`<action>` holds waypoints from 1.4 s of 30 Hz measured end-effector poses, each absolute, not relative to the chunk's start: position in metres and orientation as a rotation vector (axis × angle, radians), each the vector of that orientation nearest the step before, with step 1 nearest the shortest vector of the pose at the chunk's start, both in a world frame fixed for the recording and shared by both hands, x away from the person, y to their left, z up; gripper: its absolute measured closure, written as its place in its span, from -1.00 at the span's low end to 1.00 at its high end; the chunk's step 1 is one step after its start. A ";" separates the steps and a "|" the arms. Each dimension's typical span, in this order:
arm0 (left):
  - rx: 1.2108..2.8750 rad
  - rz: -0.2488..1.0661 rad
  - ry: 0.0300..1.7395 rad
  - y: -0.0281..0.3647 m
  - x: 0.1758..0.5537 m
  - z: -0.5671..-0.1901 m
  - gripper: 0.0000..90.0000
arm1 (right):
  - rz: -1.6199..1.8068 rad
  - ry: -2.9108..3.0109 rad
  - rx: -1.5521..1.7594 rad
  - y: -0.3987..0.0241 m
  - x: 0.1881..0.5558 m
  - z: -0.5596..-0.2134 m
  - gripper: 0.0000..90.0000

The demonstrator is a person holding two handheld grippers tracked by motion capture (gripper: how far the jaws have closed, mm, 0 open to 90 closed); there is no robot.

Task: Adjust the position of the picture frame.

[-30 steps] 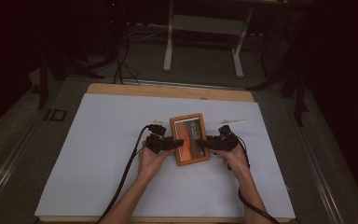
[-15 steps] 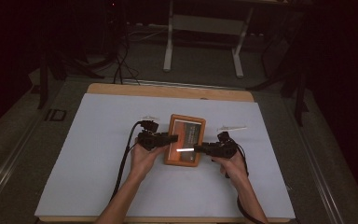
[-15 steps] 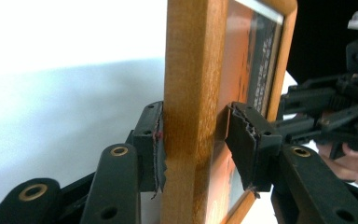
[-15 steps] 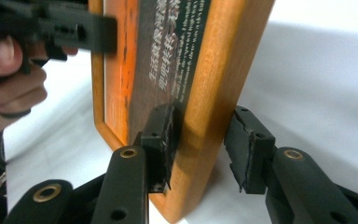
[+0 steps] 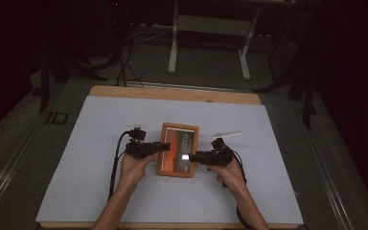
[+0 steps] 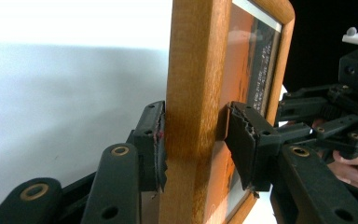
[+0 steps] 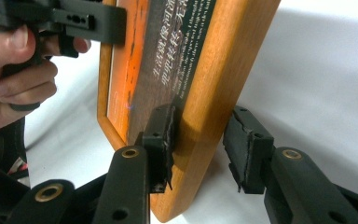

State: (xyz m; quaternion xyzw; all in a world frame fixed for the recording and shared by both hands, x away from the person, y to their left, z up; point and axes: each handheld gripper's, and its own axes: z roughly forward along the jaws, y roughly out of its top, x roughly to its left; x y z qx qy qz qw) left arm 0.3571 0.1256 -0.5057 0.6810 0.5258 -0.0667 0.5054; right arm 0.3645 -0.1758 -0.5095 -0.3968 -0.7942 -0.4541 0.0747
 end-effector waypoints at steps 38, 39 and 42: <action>1.747 -0.021 1.355 0.129 0.346 -0.528 -0.05 | -1.295 -2.480 -1.226 -0.177 0.372 -0.529 -0.22; 1.753 -0.003 1.348 0.131 0.343 -0.527 -0.05 | -1.299 -2.496 -1.226 -0.178 0.372 -0.527 -0.22; 1.776 0.048 1.331 0.136 0.334 -0.524 -0.05 | -1.301 -2.544 -1.236 -0.181 0.370 -0.522 -0.22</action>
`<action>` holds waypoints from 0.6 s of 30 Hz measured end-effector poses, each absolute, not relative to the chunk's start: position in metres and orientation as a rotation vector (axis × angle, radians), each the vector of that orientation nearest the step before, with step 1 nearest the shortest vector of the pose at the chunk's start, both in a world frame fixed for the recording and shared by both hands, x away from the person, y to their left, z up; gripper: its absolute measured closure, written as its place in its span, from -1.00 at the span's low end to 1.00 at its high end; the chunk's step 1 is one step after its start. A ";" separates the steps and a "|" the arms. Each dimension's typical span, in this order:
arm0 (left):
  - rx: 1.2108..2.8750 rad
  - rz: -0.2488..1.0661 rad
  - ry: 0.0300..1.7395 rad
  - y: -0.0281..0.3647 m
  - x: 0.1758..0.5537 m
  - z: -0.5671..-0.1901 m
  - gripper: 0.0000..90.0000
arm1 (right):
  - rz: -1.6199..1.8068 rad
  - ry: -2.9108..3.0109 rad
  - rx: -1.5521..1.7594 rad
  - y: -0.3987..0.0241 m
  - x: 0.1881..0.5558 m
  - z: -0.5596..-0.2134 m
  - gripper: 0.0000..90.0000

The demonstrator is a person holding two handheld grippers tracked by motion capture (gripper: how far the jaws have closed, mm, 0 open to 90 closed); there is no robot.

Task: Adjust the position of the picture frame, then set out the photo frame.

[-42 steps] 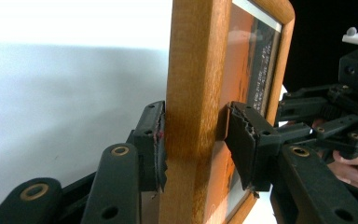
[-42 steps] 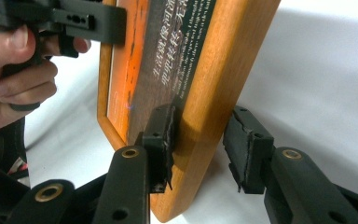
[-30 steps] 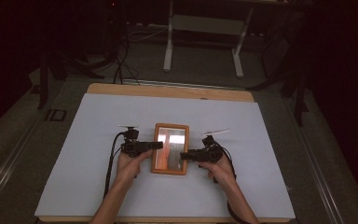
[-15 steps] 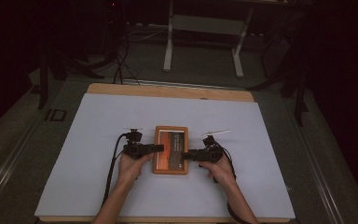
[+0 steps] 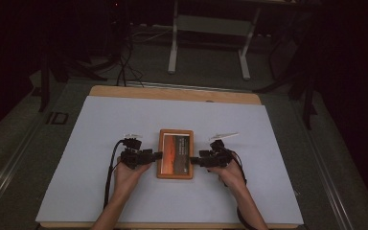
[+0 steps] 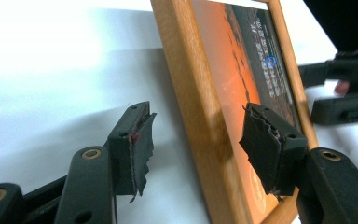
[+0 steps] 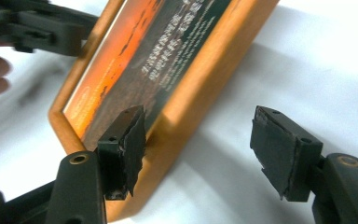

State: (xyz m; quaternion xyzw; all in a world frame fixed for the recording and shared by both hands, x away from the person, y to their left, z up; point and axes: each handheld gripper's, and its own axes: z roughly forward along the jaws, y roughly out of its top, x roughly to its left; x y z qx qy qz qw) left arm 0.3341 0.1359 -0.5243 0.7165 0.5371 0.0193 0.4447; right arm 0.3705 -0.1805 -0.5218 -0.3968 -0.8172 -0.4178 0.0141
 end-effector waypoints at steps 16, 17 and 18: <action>1.825 0.272 1.301 0.157 0.297 -0.508 -0.05 | -1.279 -2.711 -1.335 -0.189 0.358 -0.502 -0.36; 1.824 0.274 1.300 0.158 0.297 -0.508 -0.06 | -1.283 -2.725 -1.333 -0.189 0.357 -0.500 -0.38; 1.821 0.276 1.300 0.158 0.298 -0.508 -0.06 | -1.289 -2.740 -1.330 -0.188 0.356 -0.498 -0.42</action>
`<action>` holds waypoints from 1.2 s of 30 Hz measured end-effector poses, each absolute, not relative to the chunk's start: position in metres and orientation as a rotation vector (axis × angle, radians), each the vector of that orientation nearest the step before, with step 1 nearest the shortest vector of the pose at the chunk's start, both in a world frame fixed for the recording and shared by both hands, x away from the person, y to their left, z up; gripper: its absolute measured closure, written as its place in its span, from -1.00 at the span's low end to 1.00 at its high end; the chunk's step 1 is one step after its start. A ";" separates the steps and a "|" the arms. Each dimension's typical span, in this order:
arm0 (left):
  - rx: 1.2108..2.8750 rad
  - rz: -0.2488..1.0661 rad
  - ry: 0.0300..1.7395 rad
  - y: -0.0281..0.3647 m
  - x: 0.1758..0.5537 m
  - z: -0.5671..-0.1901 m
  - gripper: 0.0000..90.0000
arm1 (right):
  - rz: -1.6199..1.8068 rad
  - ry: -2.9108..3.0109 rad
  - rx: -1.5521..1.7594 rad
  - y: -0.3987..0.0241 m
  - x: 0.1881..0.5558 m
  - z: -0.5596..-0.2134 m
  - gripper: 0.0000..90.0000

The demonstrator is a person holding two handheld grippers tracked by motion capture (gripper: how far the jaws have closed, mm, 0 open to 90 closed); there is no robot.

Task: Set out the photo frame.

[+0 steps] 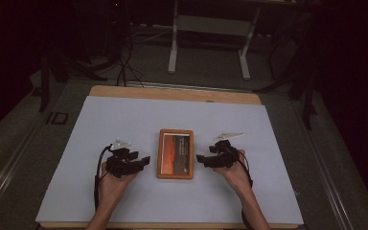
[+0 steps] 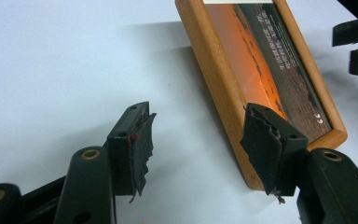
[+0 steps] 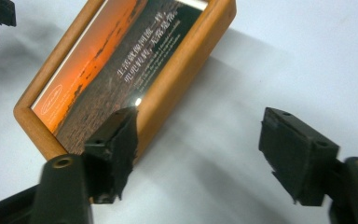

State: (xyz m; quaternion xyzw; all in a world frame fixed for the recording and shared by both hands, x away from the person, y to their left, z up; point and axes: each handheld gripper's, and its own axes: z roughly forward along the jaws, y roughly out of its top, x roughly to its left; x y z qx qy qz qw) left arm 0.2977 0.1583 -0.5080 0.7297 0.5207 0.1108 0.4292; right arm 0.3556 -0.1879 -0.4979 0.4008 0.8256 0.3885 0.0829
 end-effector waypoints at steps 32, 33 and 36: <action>1.824 0.252 1.233 0.157 0.297 -0.504 -0.02 | 1.095 2.416 1.013 -0.146 0.380 -0.478 0.98; 1.824 0.256 1.230 0.156 0.297 -0.504 -0.02 | 1.096 2.409 1.004 -0.144 0.383 -0.478 0.99; 1.824 0.257 1.229 0.156 0.297 -0.504 -0.03 | 1.084 2.394 0.970 -0.135 0.389 -0.480 0.99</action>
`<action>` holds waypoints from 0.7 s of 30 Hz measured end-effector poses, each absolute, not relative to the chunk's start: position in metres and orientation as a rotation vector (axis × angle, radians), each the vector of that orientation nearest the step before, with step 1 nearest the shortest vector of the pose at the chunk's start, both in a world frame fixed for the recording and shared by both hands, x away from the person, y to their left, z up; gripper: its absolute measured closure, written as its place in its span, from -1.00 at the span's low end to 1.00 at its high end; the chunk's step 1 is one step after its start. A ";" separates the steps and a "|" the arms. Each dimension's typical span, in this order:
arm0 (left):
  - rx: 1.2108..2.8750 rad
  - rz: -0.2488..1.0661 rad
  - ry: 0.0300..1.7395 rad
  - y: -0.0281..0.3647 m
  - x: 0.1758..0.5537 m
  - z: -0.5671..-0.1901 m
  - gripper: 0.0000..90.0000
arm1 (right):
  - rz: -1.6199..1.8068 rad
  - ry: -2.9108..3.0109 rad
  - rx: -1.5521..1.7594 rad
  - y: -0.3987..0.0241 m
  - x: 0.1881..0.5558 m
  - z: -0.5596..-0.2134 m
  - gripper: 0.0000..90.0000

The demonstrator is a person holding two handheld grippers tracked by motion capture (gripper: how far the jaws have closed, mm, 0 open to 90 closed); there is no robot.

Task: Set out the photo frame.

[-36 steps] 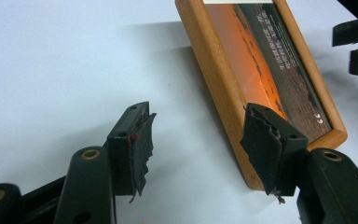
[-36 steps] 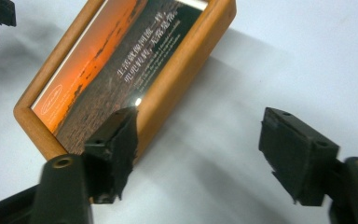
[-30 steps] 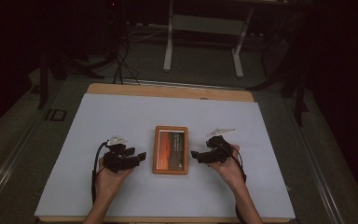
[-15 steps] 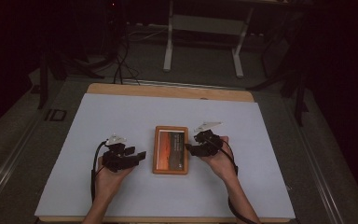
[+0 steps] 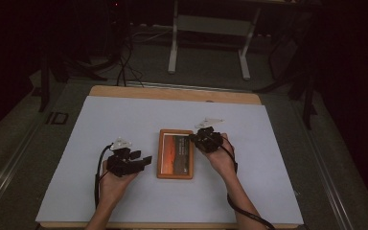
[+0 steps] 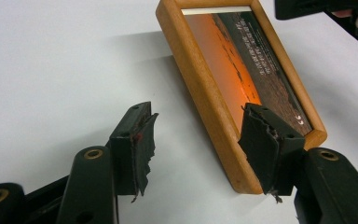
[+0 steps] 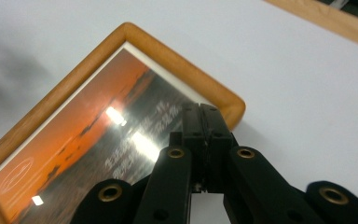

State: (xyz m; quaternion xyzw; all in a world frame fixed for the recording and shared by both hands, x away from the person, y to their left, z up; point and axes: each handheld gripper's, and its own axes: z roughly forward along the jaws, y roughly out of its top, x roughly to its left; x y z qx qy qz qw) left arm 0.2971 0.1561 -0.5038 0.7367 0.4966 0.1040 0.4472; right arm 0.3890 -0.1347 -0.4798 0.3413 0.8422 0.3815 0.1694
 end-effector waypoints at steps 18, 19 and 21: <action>1.818 0.257 1.228 0.157 0.296 -0.503 -0.06 | 1.064 2.341 1.007 -0.118 0.405 -0.489 1.00; 1.816 0.256 1.229 0.157 0.296 -0.503 -0.06 | 1.079 2.337 1.013 -0.119 0.406 -0.489 1.00; 1.812 0.254 1.231 0.157 0.296 -0.503 -0.06 | 1.084 2.336 1.018 -0.119 0.406 -0.489 1.00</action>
